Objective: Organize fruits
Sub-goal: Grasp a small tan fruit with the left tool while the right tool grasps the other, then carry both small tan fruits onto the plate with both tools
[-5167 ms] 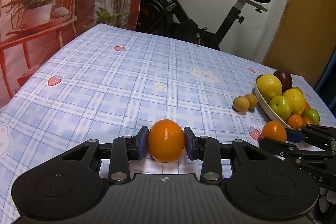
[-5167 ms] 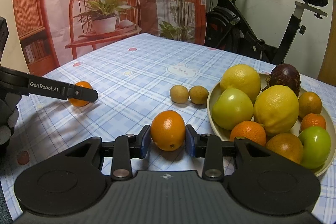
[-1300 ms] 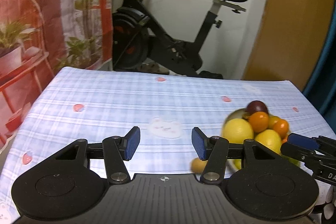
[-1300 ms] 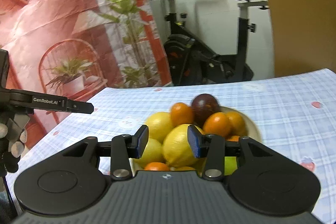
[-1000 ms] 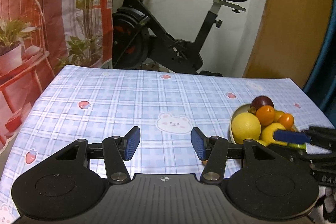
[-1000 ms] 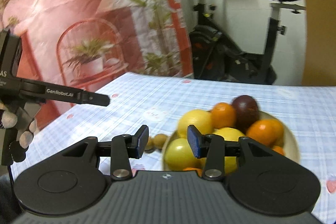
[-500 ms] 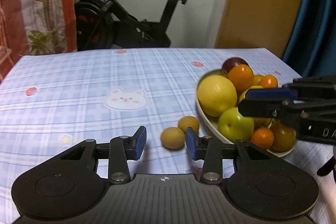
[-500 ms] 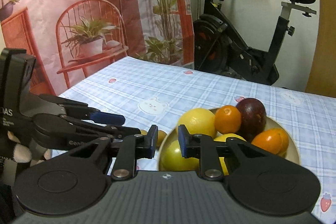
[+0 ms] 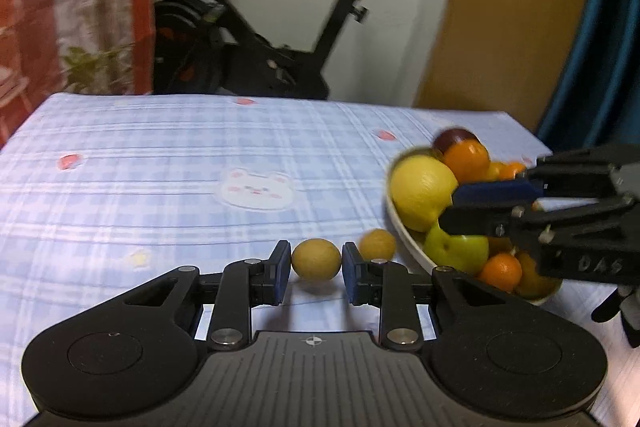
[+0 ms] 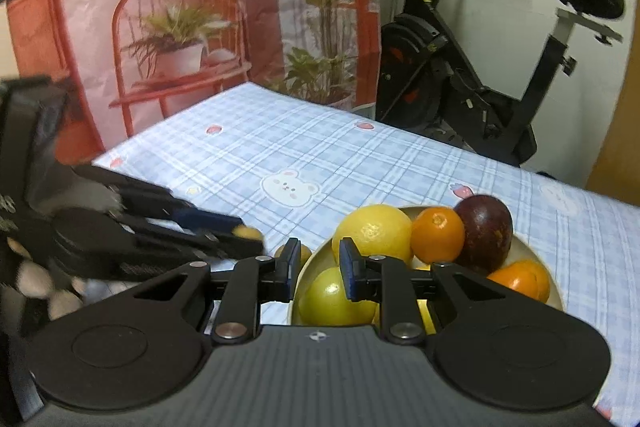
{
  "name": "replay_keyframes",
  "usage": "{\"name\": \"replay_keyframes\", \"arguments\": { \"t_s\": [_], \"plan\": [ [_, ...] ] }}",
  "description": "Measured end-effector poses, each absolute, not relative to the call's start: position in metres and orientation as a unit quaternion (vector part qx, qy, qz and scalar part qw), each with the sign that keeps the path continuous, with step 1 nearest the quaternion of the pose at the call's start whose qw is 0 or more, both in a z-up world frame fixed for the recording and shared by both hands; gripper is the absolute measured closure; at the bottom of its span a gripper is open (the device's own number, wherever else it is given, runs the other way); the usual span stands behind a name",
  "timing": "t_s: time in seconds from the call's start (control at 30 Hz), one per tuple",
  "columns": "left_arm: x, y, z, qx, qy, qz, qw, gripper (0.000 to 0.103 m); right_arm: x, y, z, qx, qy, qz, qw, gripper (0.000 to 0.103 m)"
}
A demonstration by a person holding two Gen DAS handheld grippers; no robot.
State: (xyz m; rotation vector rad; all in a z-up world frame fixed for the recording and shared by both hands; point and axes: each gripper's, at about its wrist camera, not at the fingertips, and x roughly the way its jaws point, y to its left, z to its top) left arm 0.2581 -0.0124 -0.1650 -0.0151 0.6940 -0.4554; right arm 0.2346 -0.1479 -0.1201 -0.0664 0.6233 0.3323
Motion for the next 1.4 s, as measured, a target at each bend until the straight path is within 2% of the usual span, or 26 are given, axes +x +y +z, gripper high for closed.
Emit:
{"name": "replay_keyframes", "arguments": {
  "t_s": [0.47, 0.63, 0.73, 1.1, 1.4],
  "plan": [
    [0.251, 0.022, -0.149, -0.072, 0.31, -0.162, 0.934, 0.074, 0.272, -0.095, -0.142, -0.192, 0.362, 0.206, 0.889, 0.079],
    [0.246, 0.028, -0.15, -0.086, 0.306, -0.161, 0.935, 0.074, 0.281, -0.088, -0.146, -0.215, 0.371, 0.21, 0.879, 0.079],
    [0.246, 0.031, -0.15, -0.092, 0.303, -0.162, 0.935, 0.074, 0.282, -0.079, -0.148, -0.256, 0.374, 0.212, 0.866, 0.076],
    [0.247, 0.036, -0.157, -0.105, 0.304, -0.164, 0.933, 0.074, 0.299, -0.061, -0.164, -0.375, 0.386, 0.218, 0.814, 0.076],
    [0.244, 0.034, -0.155, -0.098, 0.302, -0.161, 0.935, 0.074, 0.304, -0.064, -0.165, -0.372, 0.386, 0.214, 0.817, 0.076]
  ]
}}
